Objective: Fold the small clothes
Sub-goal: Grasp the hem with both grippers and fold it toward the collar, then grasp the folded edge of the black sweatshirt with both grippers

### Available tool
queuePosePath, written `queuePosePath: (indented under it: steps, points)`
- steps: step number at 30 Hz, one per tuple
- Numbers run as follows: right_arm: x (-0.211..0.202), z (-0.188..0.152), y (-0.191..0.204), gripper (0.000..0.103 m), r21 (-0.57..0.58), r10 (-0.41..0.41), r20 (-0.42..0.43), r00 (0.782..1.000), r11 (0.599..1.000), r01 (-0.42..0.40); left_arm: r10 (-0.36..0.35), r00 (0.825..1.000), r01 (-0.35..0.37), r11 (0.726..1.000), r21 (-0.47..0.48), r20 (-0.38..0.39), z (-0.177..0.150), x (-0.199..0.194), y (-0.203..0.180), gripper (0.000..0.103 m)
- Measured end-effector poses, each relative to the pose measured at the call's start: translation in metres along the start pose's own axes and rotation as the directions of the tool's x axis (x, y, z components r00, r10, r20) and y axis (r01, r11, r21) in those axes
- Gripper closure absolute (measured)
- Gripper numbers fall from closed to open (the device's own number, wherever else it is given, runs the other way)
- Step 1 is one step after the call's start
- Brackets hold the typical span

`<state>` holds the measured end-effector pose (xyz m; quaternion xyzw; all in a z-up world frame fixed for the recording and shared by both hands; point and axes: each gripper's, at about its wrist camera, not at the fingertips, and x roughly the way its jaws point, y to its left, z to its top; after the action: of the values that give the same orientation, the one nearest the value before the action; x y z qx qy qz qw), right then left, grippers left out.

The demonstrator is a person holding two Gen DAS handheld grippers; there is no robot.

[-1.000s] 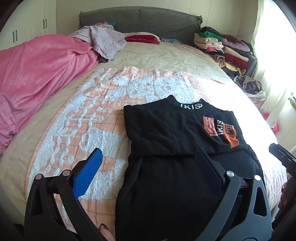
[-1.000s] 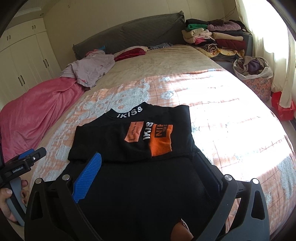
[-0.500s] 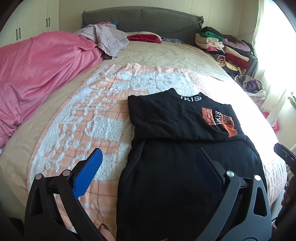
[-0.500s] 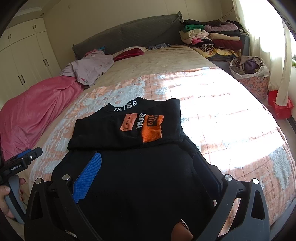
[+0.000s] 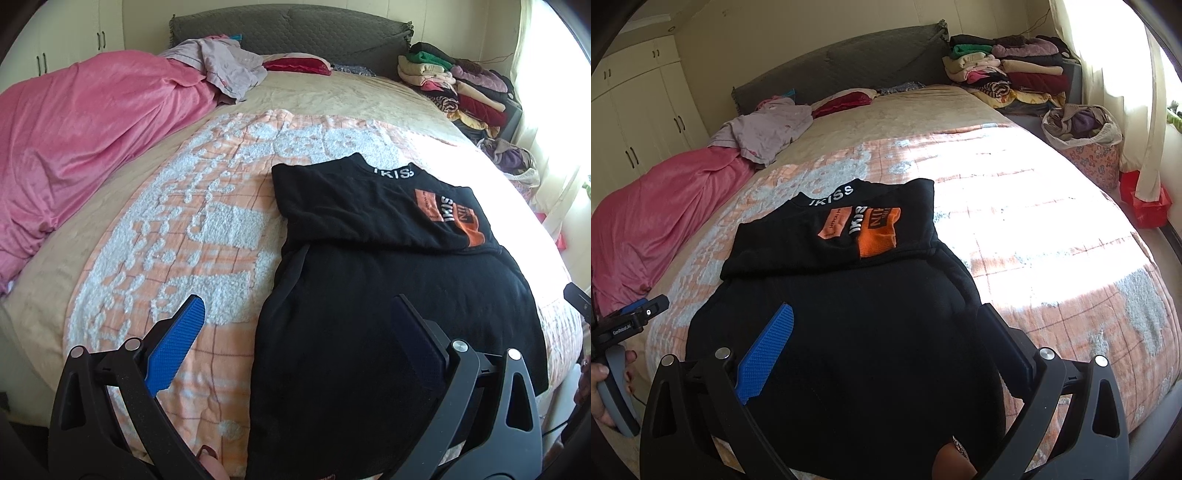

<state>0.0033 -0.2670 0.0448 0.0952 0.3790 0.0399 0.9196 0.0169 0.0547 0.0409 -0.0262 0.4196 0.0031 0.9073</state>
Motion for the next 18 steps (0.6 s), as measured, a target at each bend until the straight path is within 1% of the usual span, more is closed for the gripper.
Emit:
queuePosePath:
  steps: [8,13,18]
  points:
    - [0.003,-0.025,-0.016,0.004,0.013,-0.035,-0.047,0.998,0.999,0.036,0.019,0.999,-0.019,1.0,0.003,-0.038,-0.018,0.004,0.008,0.009]
    - [0.007,-0.04,-0.024,0.004,0.016,-0.049,-0.076,0.996,0.999,0.05,0.028,0.997,-0.027,0.999,0.019,-0.077,-0.036,0.01,0.01,0.009]
    - [0.007,-0.053,-0.034,0.004,0.024,-0.054,-0.099,0.994,0.998,0.057,0.031,0.992,-0.03,1.0,0.005,-0.125,-0.053,0.017,0.02,0.009]
